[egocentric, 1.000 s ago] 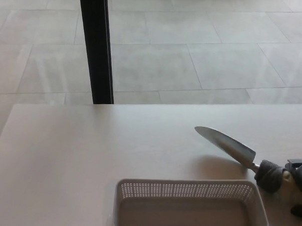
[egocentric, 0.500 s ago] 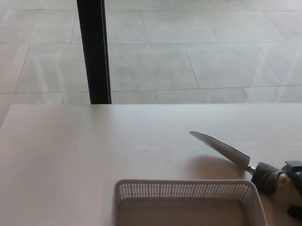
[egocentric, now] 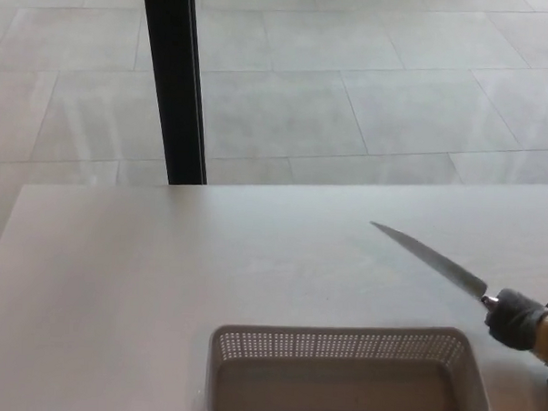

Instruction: A garden tool is kept on the righthand side and a container is kept on the lefthand side on a desk infront of the robot. the robot uses its right hand to pick up the garden tool and makes a scooping motion inside the container

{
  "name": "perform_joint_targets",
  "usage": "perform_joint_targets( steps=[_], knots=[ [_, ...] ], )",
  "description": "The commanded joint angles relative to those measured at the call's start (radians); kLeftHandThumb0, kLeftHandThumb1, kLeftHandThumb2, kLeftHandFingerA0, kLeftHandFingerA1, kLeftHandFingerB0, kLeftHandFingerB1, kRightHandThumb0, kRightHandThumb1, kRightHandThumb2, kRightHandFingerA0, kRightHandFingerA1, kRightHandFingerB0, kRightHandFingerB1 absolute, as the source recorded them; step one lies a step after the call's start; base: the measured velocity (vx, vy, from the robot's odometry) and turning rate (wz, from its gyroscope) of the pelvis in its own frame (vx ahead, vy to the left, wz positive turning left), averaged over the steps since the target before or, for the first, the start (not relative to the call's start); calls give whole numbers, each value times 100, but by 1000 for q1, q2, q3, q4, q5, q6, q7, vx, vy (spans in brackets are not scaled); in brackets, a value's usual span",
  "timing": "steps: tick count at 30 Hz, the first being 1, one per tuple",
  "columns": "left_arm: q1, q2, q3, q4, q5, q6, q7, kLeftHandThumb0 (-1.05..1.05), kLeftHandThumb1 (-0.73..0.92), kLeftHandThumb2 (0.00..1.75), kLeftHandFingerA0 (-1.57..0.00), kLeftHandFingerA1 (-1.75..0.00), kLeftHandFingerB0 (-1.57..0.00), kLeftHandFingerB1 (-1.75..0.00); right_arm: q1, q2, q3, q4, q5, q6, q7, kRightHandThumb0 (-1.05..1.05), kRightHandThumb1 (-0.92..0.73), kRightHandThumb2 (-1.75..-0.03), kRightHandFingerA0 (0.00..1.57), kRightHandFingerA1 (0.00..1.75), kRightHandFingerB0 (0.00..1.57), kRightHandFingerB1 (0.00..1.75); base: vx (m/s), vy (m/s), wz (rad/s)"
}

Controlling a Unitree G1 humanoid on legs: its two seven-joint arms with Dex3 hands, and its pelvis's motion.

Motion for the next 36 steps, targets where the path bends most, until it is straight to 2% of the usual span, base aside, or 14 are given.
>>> perform_joint_targets(
  steps=[1, 2, 4, 7, 8, 11, 13, 20, 22, 25, 29, 34, 35, 36],
  knots=[
    [5, 25, 12, 11, -22, 15, 1, -37, 67, 60, -63, -72, -45, -55, 16, -30, -241, 21, 183, -195, -217, -12, -62, -82, 83, 173, 71, 146, 0, 0, 0],
    [4, 24, 15, 14, -25, 15, 1, -36, 66, 60, -64, -72, -45, -55, 18, -39, -252, 20, 175, -212, -221, -19, -52, -100, 117, 136, 91, 119, 0, 0, 0],
    [4, 31, 16, 2, -26, 27, 6, -39, 67, 60, -65, -74, -45, -55, 4, -71, -240, 49, 95, -259, -329, -14, -47, -102, 120, 136, 93, 119, 0, 0, 0],
    [10, 32, 7, -14, -18, 19, 4, -39, 68, 60, -69, -75, -48, -57, -15, -120, -243, 66, 56, -316, -387, -22, -51, -100, 118, 135, 91, 118, 0, 0, 0],
    [8, 33, -3, -17, -8, 25, 6, -40, 68, 60, -67, -74, -48, -56, -14, -136, -245, 58, 51, -328, -378, -16, -58, -90, 86, 175, 70, 152, 0, 0, 0],
    [8, 30, -3, -17, -9, 26, 6, -39, 70, 61, -66, -73, -48, -56, -13, -160, -245, 52, 43, -362, -372, -15, -57, -92, 85, 175, 70, 154, 0, 0, 0],
    [-1, 34, 4, 8, -12, 31, 15, -37, 68, 61, -62, -70, -45, -55, -34, -245, -180, 57, -65, -426, -453, -13, -53, -90, 86, 175, 64, 158, 0, 0, 0],
    [-4, 33, 2, -1, -10, 14, 12, -40, 66, 60, -70, -79, -50, -58, -23, -363, -140, -45, -163, -452, -477, -16, -50, -70, 90, 173, 70, 152, 0, 0, 0],
    [-9, 34, 8, 7, -18, 21, 4, -38, 68, 60, -57, -69, -44, -53, -8, -436, -105, -94, -239, -505, -537, -18, -50, -76, 93, 175, 73, 150, 0, 0, 0],
    [-9, 36, 9, 5, -19, 26, 2, -37, 67, 59, -56, -66, -43, -52, 0, -472, -92, -116, -269, -497, -551, -21, -49, -88, 92, 175, 74, 153, 0, 0, 0],
    [-22, 50, 10, 20, -14, 24, 15, -38, 66, 60, -71, -77, -51, -57, -2, -513, -90, -140, -279, -520, -562, -19, -43, -91, 93, 169, 76, 143, 0, 0, 0],
    [-28, 52, -3, 7, -3, 36, 14, -39, 68, 60, -68, -72, -52, -57, -13, -538, -81, -153, -303, -517, -584, -19, -44, -85, 92, 169, 79, 142, 0, 0, 0],
    [-26, 49, 3, 5, -9, 26, 17, -38, 68, 60, -66, -76, -51, -59, -11, -535, -81, -163, -304, -533, -599, -28, -50, -81, 98, 157, 88, 121, 0, 0, 0],
    [-27, 47, 3, 7, -9, 26, 18, -38, 67, 60, -65, -73, -51, -58, -13, -537, -77, -168, -316, -526, -610, -30, -52, -81, 101, 149, 88, 121, 0, 0, 0]
  ],
)
